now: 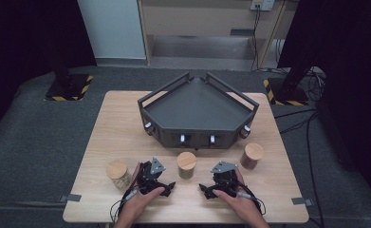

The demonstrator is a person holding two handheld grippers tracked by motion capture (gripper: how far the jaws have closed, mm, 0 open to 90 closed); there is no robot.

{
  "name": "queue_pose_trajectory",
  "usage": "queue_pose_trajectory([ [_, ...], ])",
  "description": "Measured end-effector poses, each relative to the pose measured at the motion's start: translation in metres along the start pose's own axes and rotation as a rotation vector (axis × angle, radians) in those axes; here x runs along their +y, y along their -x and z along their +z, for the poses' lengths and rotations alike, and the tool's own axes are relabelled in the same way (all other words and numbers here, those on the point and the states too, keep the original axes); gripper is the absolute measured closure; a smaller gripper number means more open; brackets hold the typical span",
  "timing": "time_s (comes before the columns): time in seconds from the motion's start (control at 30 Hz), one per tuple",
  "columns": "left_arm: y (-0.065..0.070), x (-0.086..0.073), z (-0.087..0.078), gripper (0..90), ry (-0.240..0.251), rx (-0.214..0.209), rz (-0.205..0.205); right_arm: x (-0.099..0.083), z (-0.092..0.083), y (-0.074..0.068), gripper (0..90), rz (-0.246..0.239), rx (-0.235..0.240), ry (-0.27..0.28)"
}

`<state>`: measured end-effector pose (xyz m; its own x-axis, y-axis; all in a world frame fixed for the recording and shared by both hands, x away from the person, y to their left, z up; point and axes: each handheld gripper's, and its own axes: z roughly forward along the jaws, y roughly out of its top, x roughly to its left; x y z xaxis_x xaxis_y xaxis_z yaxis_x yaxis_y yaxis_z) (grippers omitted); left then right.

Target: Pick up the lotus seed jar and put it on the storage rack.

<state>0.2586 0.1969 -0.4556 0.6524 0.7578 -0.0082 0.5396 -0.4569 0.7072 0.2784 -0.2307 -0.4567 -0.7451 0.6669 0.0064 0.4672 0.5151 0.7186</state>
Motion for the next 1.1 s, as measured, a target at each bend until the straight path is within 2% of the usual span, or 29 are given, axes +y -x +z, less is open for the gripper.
queue_pose_trajectory([
  [1.1, 0.0040, -0.0004, -0.0006, 0.0, 0.001, 0.016, -0.012, -0.0021, -0.0018, -0.0025, 1.1, 0.007, -0.009, 0.002],
])
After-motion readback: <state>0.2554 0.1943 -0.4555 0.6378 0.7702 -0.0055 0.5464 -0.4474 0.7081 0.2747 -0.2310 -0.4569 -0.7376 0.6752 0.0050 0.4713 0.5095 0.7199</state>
